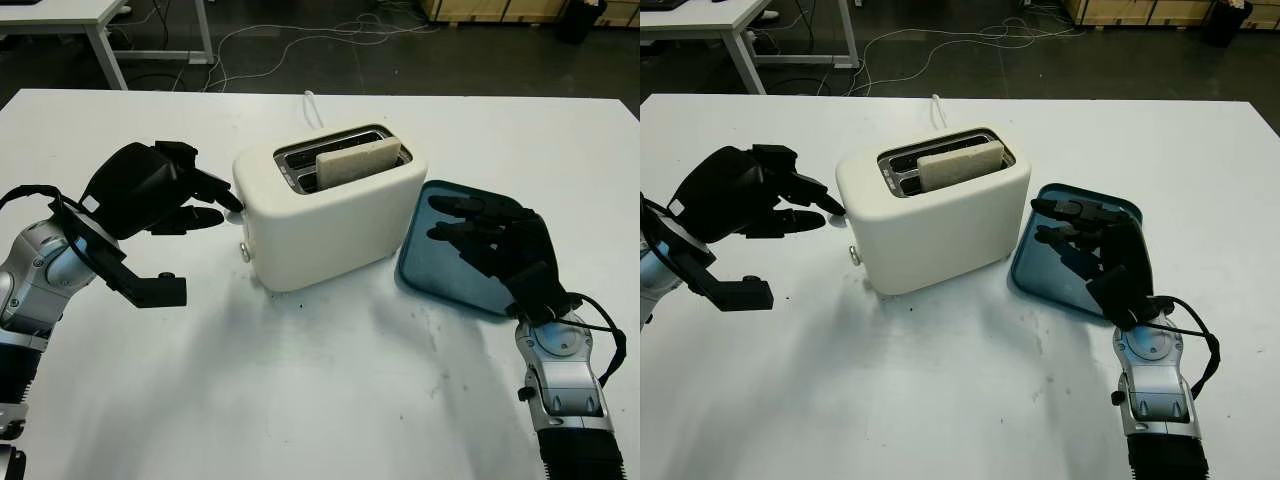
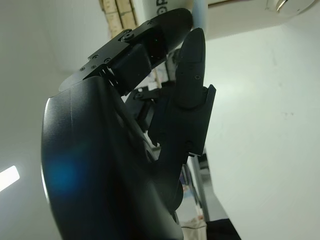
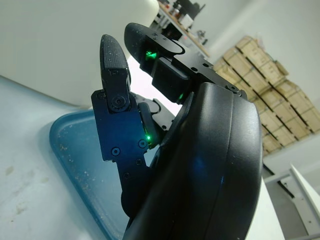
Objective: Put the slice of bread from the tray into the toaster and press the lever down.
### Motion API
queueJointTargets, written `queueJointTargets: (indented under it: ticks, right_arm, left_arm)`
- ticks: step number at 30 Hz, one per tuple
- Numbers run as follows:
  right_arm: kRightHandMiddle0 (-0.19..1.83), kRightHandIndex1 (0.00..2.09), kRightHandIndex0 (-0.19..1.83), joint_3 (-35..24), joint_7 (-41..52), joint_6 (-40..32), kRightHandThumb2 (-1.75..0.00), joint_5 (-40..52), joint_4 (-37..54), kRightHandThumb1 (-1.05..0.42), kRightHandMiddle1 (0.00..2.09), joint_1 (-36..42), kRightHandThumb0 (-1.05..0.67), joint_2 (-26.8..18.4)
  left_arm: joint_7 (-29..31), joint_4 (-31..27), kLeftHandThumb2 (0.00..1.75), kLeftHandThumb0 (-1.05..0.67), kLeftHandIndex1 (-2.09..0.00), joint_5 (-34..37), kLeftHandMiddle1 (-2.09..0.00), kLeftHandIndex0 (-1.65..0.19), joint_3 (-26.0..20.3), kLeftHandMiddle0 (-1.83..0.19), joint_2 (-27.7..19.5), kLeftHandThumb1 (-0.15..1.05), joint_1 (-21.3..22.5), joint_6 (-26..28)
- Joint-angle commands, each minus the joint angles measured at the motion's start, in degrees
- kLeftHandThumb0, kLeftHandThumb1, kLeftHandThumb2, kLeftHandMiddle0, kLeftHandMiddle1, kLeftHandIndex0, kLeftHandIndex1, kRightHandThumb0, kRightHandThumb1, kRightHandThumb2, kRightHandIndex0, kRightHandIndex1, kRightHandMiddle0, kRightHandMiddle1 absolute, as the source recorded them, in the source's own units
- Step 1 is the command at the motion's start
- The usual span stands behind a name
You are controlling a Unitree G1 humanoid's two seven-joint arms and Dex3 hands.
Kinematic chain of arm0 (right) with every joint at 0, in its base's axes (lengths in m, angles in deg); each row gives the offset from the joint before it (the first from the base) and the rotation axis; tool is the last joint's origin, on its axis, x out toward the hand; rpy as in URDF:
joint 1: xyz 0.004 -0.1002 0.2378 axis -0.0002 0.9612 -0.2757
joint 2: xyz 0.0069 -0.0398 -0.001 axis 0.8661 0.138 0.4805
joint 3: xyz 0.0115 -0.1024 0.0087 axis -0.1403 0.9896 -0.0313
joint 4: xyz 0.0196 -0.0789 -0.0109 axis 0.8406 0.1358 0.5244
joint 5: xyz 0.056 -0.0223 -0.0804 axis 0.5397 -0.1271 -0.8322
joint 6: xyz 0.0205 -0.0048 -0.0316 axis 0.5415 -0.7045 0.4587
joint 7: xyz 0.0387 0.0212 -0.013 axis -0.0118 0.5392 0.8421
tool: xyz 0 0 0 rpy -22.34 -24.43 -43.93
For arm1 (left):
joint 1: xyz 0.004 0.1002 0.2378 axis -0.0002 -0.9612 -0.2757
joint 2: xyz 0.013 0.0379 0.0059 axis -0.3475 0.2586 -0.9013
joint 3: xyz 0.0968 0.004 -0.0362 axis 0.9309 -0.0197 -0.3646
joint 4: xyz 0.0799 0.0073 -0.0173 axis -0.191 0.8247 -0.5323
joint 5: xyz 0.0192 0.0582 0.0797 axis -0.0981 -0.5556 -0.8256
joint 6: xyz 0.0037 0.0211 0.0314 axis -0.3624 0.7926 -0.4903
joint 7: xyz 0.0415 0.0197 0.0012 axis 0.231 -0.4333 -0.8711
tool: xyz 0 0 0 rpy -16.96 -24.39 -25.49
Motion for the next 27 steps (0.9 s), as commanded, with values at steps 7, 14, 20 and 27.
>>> queueJointTargets:
  ticks: [7, 14, 20, 27]
  right_arm:
    - [1.05, 0.42, 1.03, -0.05, 0.42, -0.08, -0.15, 0.77, 0.11, -0.92, 0.00, 0.62, -0.43, 0.00]
    - [1.05, 0.41, 1.03, -0.15, 0.31, 0.05, -0.15, 0.77, -0.18, -0.92, 0.00, 0.53, -0.43, 0.01]
    - [1.04, 0.40, 1.04, -0.24, 0.06, 0.13, -0.15, 0.55, -0.23, -0.92, 0.00, 0.46, -0.43, -0.03]
    - [1.04, 0.39, 1.04, -0.33, 0.10, 0.22, -0.15, 0.88, -0.51, -0.92, 0.00, 0.35, -0.42, 0.12]
  left_arm:
    - [0.77, 0.65, 0.26, -0.26, -0.36, 0.49, -1.38, -0.89, 0.93, -0.66, 0.68, 0.92, 0.68, 0.16]
    - [1.77, 0.83, 0.23, -0.26, -0.35, 1.41, -1.38, -0.91, 1.44, -0.68, 0.95, 0.92, 0.50, -0.44]
    - [2.51, 0.49, 0.23, -0.27, -0.34, 2.05, -1.35, -0.92, 1.84, -0.67, 1.17, 0.92, 0.22, -0.28]
    - [2.88, -0.79, 0.22, -0.27, -0.34, 2.32, -1.33, -0.93, 1.78, -0.70, 1.41, 0.92, -0.41, 0.25]
